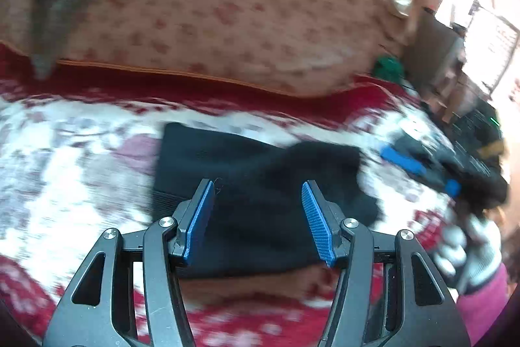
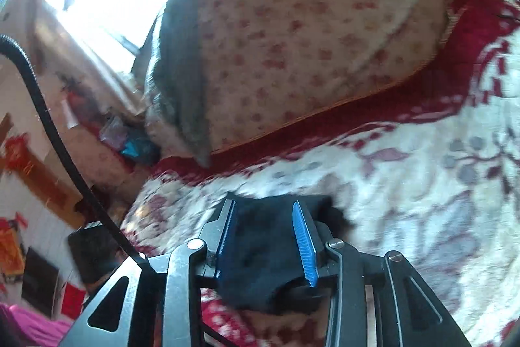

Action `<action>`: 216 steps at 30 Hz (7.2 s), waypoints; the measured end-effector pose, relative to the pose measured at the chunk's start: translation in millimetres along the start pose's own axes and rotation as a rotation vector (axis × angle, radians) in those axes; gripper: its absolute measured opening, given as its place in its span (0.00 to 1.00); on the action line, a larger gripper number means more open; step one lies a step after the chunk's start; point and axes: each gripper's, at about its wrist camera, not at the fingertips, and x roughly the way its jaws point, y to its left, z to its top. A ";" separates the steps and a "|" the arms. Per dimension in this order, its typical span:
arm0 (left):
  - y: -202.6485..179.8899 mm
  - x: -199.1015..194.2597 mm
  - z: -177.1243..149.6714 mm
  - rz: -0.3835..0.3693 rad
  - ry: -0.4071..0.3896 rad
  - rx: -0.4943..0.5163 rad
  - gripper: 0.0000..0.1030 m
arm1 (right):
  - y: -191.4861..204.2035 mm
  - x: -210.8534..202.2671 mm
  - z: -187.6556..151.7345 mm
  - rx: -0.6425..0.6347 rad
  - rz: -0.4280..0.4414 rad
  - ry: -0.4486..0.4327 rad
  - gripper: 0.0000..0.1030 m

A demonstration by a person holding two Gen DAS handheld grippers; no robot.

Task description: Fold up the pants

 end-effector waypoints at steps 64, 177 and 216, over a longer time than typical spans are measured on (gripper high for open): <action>18.3 31.9 -6.9 0.186 0.051 -0.020 0.56 | 49.9 70.0 -23.8 -0.279 -0.289 0.050 0.40; 261.5 -76.6 -32.1 0.372 -0.041 -0.413 0.54 | 109.5 302.4 -35.5 -0.246 -0.062 0.363 0.58; 179.3 -114.0 -41.3 0.617 -0.122 -0.247 0.54 | 193.9 237.7 -79.7 -0.491 -0.120 0.210 0.58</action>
